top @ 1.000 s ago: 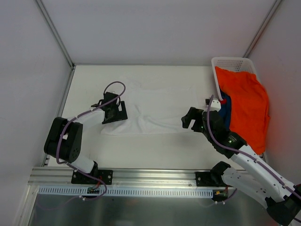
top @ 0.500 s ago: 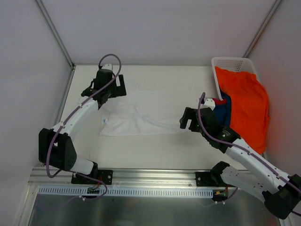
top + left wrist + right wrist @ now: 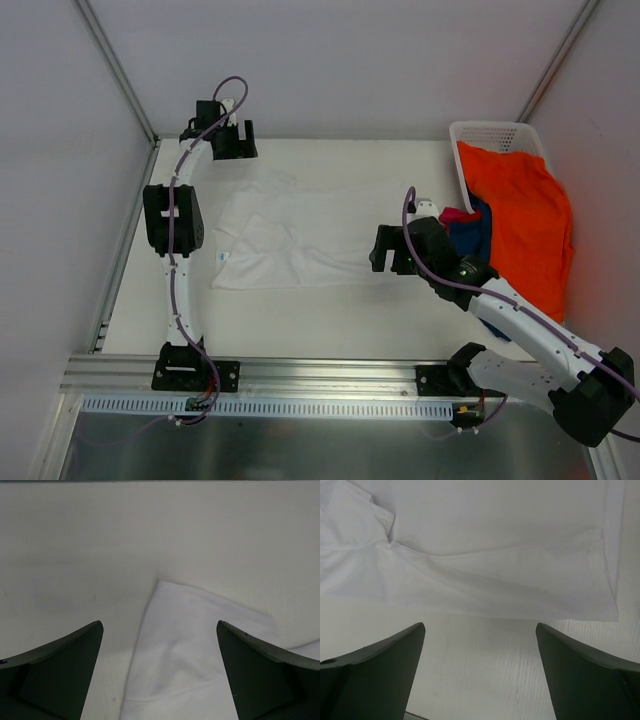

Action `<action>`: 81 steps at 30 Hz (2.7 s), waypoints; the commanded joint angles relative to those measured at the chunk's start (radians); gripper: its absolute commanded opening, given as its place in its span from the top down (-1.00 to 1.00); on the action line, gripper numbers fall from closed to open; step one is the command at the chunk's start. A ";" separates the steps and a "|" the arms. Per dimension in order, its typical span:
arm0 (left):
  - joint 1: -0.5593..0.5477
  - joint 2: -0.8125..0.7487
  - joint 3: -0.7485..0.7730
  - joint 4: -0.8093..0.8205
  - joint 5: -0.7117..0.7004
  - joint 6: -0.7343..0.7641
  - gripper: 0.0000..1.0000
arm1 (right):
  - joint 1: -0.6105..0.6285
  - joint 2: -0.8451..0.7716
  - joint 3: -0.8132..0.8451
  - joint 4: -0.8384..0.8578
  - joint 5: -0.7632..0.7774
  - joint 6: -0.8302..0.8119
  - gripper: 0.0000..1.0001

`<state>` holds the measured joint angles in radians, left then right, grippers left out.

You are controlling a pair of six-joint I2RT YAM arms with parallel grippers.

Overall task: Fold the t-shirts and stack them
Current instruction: Grap the side of the flattened tshirt furthest away from the robot with both arms

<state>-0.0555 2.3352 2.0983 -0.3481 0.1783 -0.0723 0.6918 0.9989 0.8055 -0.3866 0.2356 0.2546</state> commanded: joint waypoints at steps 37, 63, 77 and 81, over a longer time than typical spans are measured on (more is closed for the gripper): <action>0.195 0.288 0.328 -0.084 0.675 -0.199 -0.98 | 0.000 -0.164 0.081 -0.127 0.044 -0.038 -0.99; 0.076 0.349 0.281 -0.089 0.579 -0.399 -0.63 | 0.000 -0.264 0.075 -0.163 0.053 -0.054 -0.99; 0.072 0.320 0.244 -0.089 0.494 -0.382 0.62 | -0.002 -0.329 0.055 -0.209 0.077 -0.048 -0.99; 0.072 0.311 0.232 -0.089 0.464 -0.382 1.00 | -0.002 -0.312 0.047 -0.204 0.084 -0.043 -0.99</action>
<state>0.0139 2.6713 2.3402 -0.4305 0.6773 -0.4606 0.6914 0.6807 0.8490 -0.5888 0.2974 0.2161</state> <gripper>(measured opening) 0.017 0.993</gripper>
